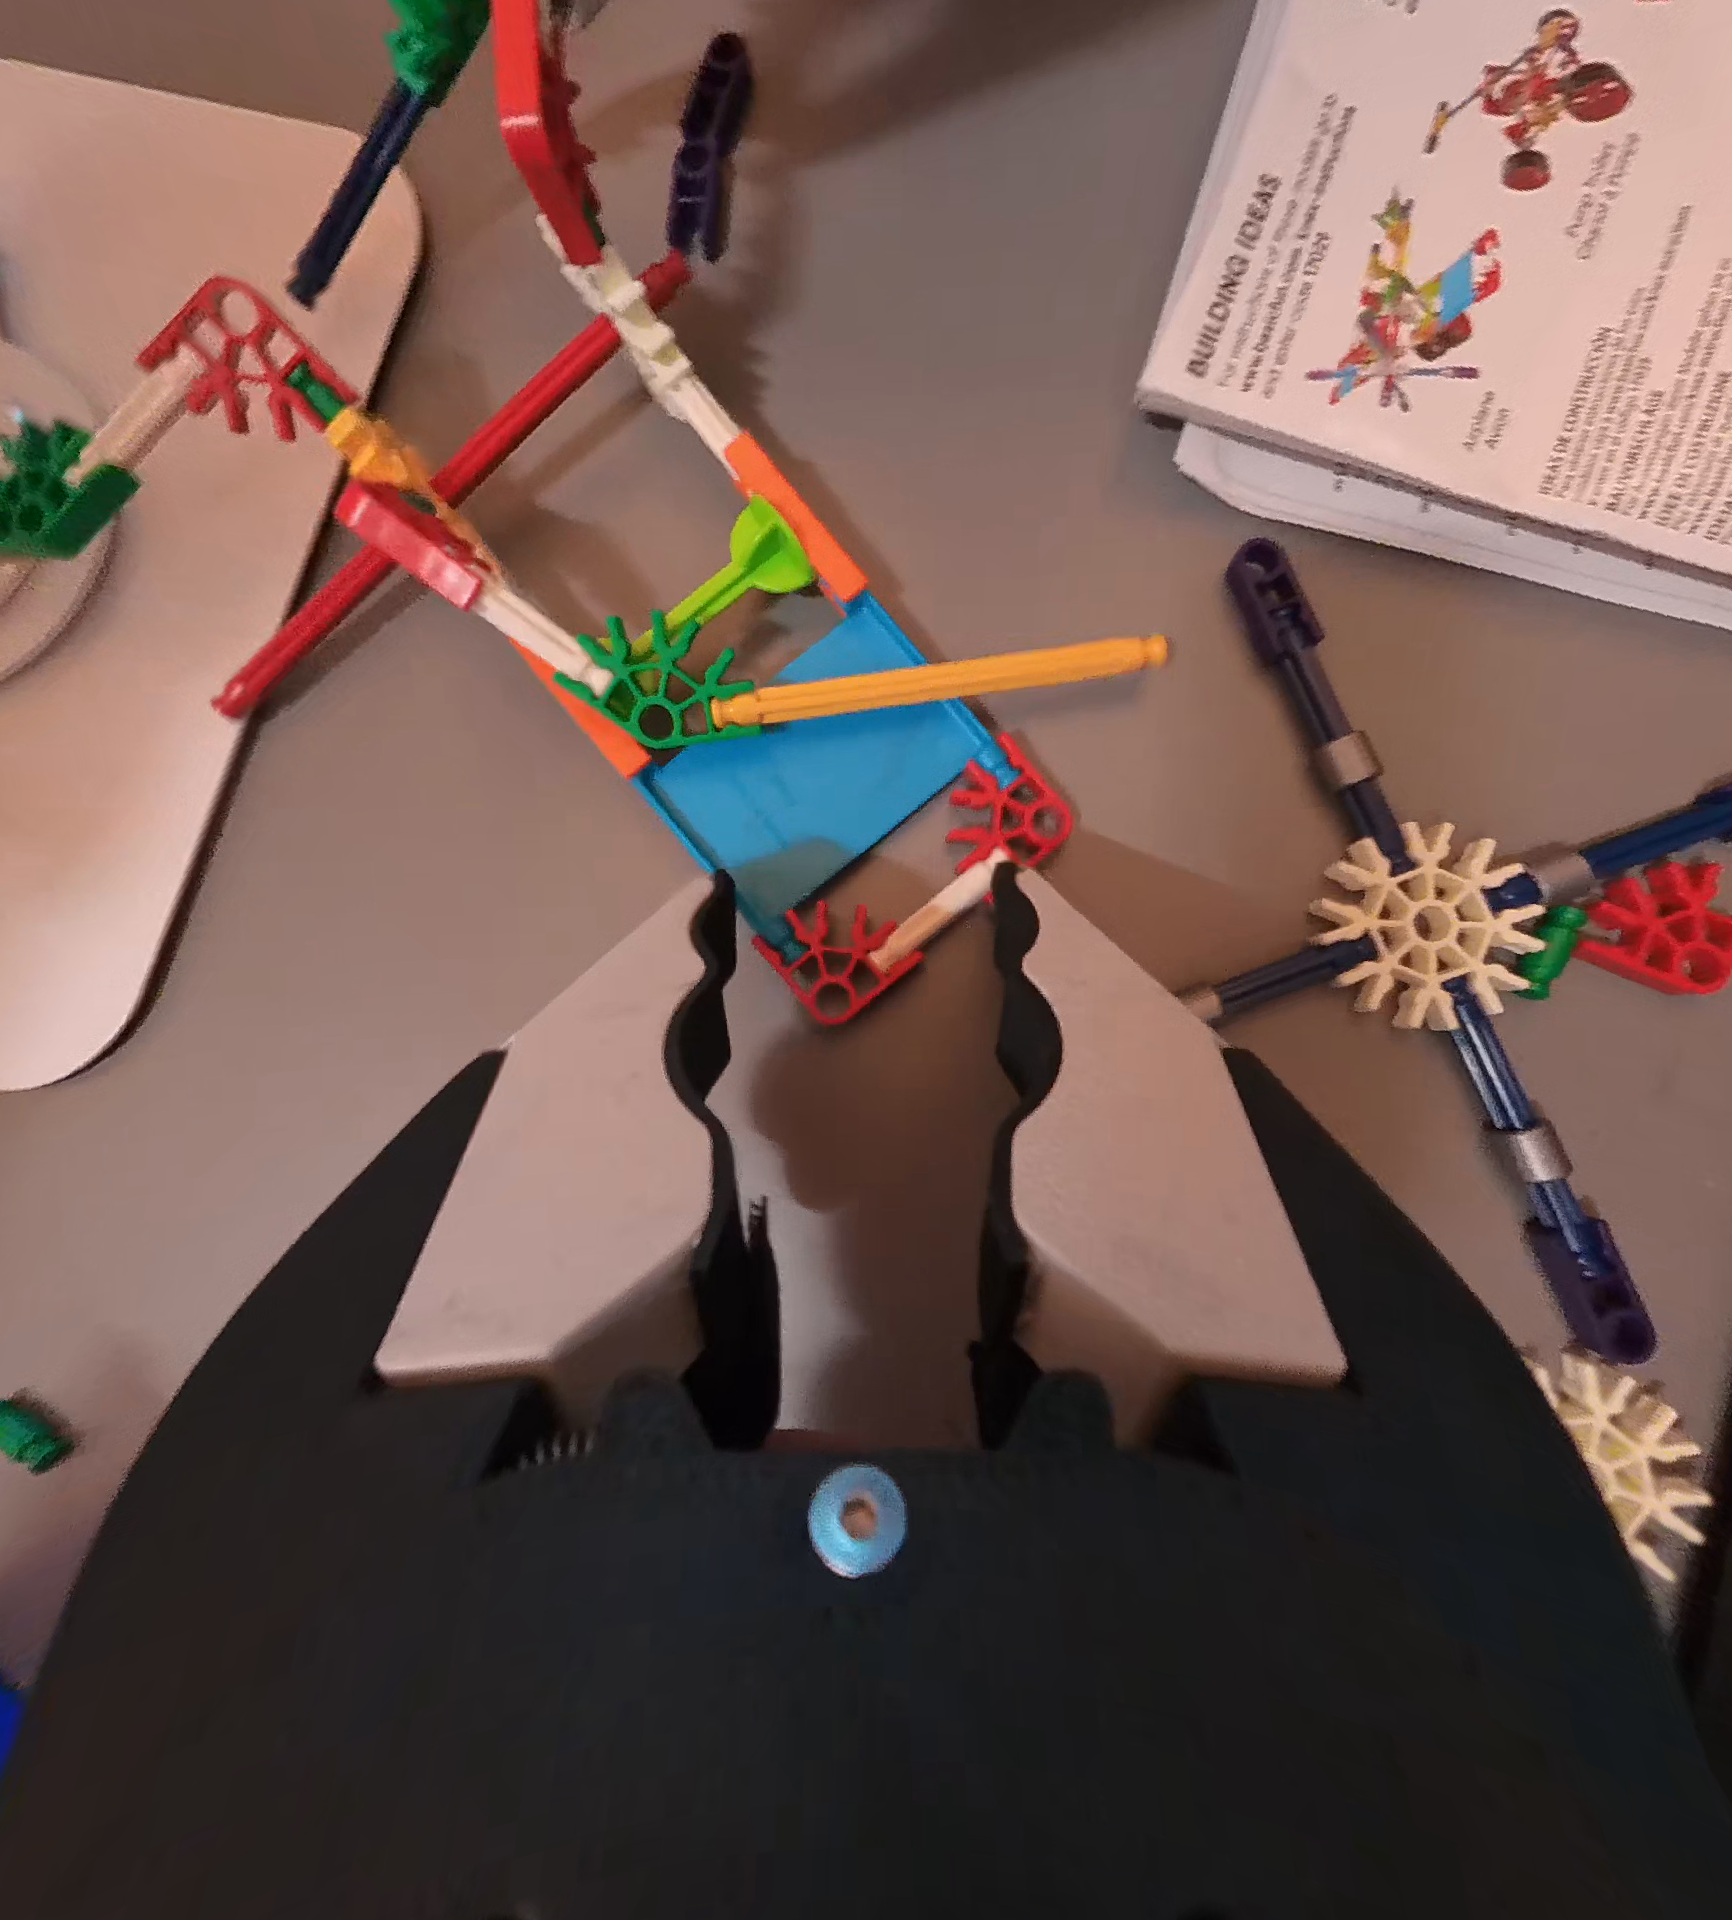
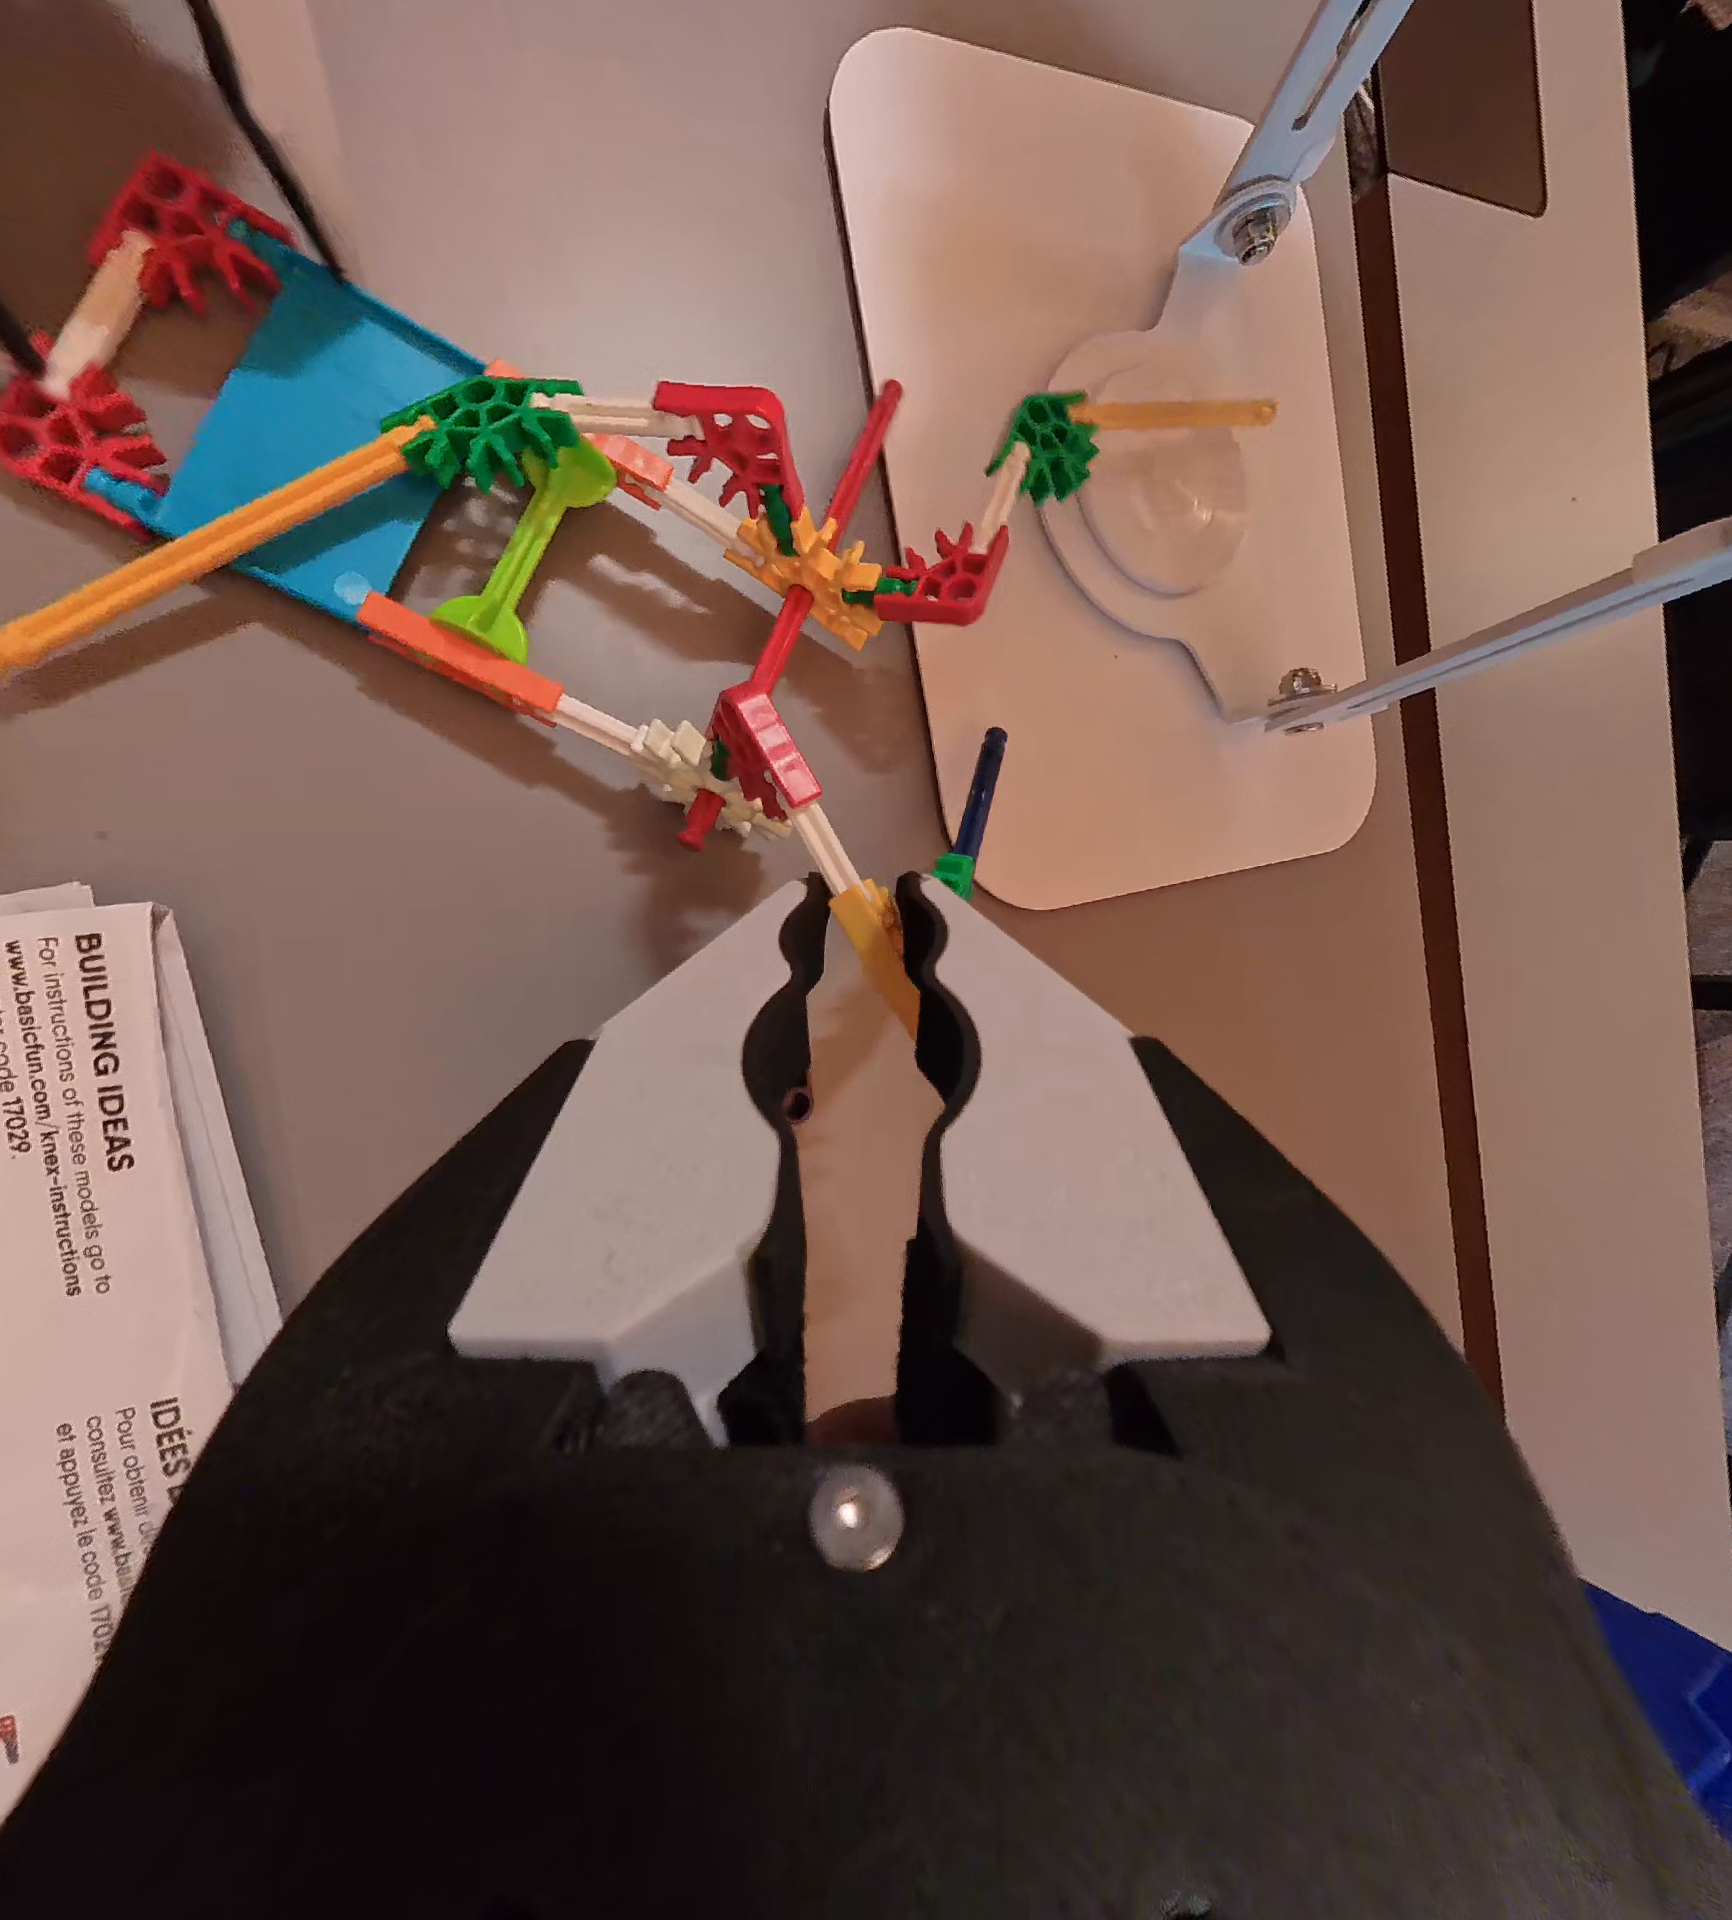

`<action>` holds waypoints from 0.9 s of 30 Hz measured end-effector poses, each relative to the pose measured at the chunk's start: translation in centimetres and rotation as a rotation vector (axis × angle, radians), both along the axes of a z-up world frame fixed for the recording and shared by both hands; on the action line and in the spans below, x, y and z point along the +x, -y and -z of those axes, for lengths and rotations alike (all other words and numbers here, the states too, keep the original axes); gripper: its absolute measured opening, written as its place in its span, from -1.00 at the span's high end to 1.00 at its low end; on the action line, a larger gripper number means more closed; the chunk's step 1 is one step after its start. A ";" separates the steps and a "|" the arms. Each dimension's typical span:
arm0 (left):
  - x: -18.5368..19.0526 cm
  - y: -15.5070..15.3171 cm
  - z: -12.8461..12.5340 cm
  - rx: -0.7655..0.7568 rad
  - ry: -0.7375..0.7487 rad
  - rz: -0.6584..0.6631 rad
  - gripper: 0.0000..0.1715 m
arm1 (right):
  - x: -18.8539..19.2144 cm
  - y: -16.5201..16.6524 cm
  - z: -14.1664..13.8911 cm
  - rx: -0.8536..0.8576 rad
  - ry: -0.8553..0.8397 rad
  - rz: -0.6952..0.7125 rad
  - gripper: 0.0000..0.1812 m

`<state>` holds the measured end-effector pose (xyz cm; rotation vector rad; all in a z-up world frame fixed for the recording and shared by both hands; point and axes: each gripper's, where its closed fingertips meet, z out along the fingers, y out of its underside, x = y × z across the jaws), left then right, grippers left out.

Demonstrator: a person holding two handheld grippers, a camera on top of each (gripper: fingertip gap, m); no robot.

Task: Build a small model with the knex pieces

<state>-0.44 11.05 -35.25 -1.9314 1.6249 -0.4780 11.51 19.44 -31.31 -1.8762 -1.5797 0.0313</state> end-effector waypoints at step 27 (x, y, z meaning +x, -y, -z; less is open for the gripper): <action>2.3 4.4 0.6 -0.027 -0.021 0.142 0.51 | -0.6 0.6 0.0 0.008 0.018 -0.022 0.87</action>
